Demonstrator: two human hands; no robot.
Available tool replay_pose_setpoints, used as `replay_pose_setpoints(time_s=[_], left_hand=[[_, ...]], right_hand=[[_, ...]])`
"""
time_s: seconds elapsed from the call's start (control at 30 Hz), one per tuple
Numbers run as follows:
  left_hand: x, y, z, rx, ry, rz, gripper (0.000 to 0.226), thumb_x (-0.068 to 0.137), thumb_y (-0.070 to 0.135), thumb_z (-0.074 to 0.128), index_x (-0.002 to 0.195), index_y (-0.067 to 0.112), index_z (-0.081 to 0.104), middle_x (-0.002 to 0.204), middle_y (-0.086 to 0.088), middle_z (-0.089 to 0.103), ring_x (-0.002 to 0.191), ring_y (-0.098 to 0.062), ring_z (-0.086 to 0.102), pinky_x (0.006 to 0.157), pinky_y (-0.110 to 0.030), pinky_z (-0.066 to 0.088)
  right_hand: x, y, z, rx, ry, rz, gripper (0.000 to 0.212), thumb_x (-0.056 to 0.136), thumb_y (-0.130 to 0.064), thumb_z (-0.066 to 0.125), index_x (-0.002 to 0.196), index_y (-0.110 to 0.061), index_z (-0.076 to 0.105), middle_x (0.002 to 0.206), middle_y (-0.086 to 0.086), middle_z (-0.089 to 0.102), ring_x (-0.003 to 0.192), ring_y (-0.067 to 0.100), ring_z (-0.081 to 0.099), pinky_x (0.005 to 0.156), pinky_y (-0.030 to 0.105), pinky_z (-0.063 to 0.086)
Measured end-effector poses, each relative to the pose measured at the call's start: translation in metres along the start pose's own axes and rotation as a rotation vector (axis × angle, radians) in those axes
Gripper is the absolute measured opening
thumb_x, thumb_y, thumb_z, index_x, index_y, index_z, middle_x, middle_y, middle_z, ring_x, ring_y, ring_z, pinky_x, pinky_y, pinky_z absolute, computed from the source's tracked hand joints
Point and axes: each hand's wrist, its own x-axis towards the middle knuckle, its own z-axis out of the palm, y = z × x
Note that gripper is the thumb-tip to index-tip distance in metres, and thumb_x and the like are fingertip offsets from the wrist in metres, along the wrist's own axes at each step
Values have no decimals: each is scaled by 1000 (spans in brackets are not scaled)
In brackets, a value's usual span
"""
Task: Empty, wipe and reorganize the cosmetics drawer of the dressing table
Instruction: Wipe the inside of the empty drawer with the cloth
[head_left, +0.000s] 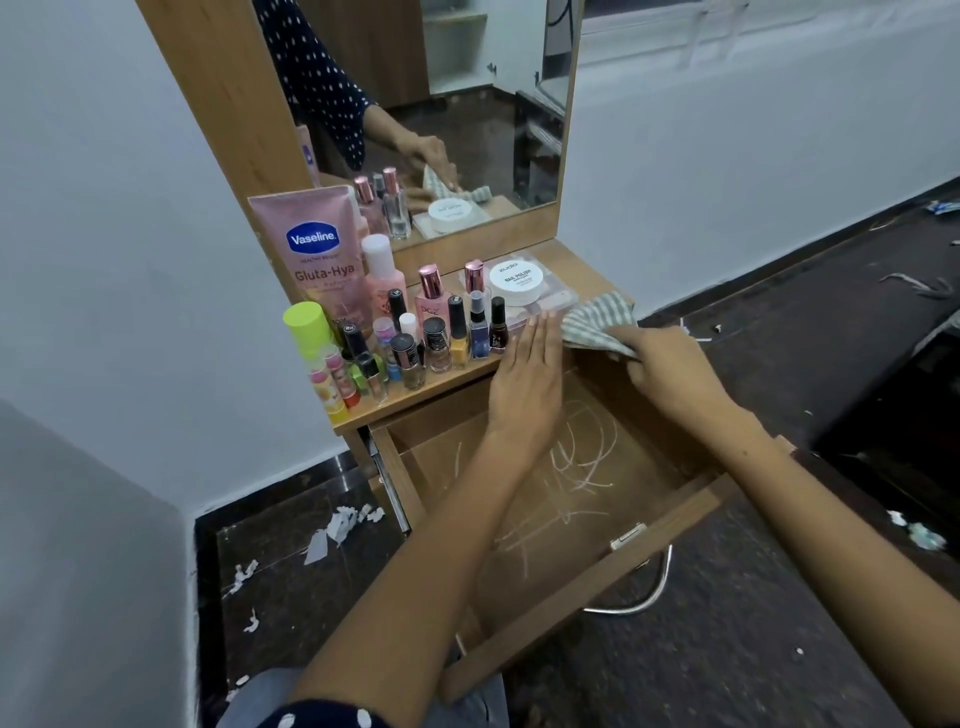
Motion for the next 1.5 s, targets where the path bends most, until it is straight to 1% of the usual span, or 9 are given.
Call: replay_pose_setpoints(time_s=[0.13,0.3,0.47,0.73,0.9,0.97,1.03,1.17,1.5], left_hand=[[-46,-12,-4,-171,76,22,65,99,12,37,150,9,-3,159,-6,0,146,-14,-3,119,-31,-1],[-122,-56,-13,-168,-40,-28,49,103,27,31,150,17,20,158,-1,8,146,-14,7,114,-27,-7],[-162,-99,-16,-87,-208,-124,55,103,36,27,152,19,10,160,0,-1,146,-12,-6,111,-29,-11],[-161,-104,-17,-125,-330,-115,66,101,44,31,153,16,2,159,-1,-9,145,-10,-6,115,-30,-7],[-162,-105,-19,-126,-357,-99,68,101,45,31,153,16,-2,158,-1,-13,145,-10,-8,115,-30,-7],[-162,-106,-19,-127,-370,-100,68,101,46,30,152,16,-4,158,0,-15,145,-9,-9,115,-30,-7],[-162,-106,-19,-130,-380,-101,68,101,46,30,152,17,-5,158,0,-16,145,-9,-10,115,-31,-6],[-162,-105,-17,-113,-388,-100,68,101,46,28,152,15,-5,157,-1,-17,144,-10,-12,116,-31,-5],[-165,-105,-13,-124,-393,-99,67,102,46,24,151,15,-10,156,0,-21,144,-9,-16,116,-31,-4]], right_hand=[[-14,-2,-13,203,-4,125,11,89,-11,58,88,-12,69,71,12,68,71,32,62,67,43,50],[-28,-15,-14,280,-42,138,10,88,-11,63,86,-2,67,70,14,65,72,33,61,67,42,45],[-28,-33,7,183,-107,100,20,88,-10,61,102,-17,72,81,9,70,78,31,63,65,37,46],[-18,-59,50,-109,-204,44,11,92,-16,53,94,-13,63,82,9,63,67,26,59,59,37,52],[-17,-80,76,-11,-511,48,24,95,-19,49,117,-15,57,109,9,63,86,19,57,75,30,47],[-19,-87,84,76,-688,43,46,96,-35,50,137,-15,43,138,15,49,117,27,51,95,34,42],[-20,-90,90,32,-773,17,64,95,-51,42,149,-20,26,159,11,15,145,31,16,115,43,22],[-23,-88,104,-94,-849,3,70,97,-55,32,152,-28,-1,158,6,-19,146,28,-18,119,51,-1],[-14,-59,110,-51,-807,210,63,101,-49,22,151,-28,-9,156,4,-25,144,31,-23,115,54,-7]])
